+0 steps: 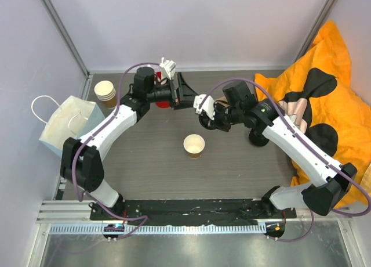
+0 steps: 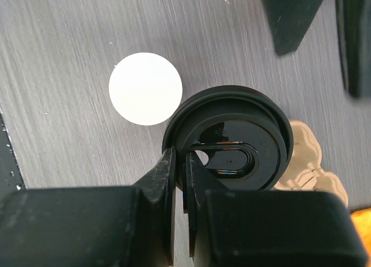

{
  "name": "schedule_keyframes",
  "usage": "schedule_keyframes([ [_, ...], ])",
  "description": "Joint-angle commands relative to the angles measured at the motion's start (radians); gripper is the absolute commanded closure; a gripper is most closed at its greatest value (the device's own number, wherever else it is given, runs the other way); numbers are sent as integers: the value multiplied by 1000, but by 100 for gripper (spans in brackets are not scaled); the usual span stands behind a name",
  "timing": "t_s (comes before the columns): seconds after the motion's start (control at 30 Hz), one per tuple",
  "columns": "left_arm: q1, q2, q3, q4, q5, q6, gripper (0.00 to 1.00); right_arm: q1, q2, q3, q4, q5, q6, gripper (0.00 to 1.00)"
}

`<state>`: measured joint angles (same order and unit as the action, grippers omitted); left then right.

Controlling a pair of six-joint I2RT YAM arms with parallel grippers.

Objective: Pack the takeout coffee

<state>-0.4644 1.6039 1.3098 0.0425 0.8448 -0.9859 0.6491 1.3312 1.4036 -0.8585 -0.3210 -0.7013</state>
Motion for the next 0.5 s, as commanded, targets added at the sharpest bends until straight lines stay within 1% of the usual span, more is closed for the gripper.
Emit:
schedule_keyframes([
  [0.0, 69, -90, 22, -79, 19, 136, 0, 14, -3, 95, -83, -36, 3, 91],
  [0.03, 94, -99, 23, -113, 4, 182, 0, 14, 2, 113, -94, -44, 5, 91],
  [0.07, 107, -114, 19, -163, -7, 266, 0, 14, 3, 121, -103, -49, 5, 91],
  [0.17, 156, -182, -12, -237, -44, 398, 0, 14, 8, 140, -128, -78, 17, 91],
  [0.2, 167, -197, -18, -260, -46, 505, 0, 14, 13, 143, -145, -90, 17, 91],
  [0.23, 179, -235, -20, -283, -53, 563, 0, 14, 17, 152, -152, -104, 19, 91],
  [0.27, 181, -255, -21, -344, -65, 642, 0, 14, 26, 158, -161, -110, 23, 91],
  [0.3, 182, -278, -20, -381, -91, 790, 0, 17, 48, 164, -184, -112, 25, 91],
  [0.33, 181, -313, -20, -420, -105, 869, 0, 18, 62, 178, -195, -104, 28, 91],
  [0.37, 182, -329, -20, -493, -122, 927, 0, 26, 74, 181, -203, -101, 39, 91],
  [0.4, 184, -343, -26, -530, -137, 1055, 0, 35, 101, 182, -215, -96, 45, 91],
  [0.47, 184, -392, -49, -607, -168, 1130, 0, 55, 128, 181, -220, -69, 72, 91],
])
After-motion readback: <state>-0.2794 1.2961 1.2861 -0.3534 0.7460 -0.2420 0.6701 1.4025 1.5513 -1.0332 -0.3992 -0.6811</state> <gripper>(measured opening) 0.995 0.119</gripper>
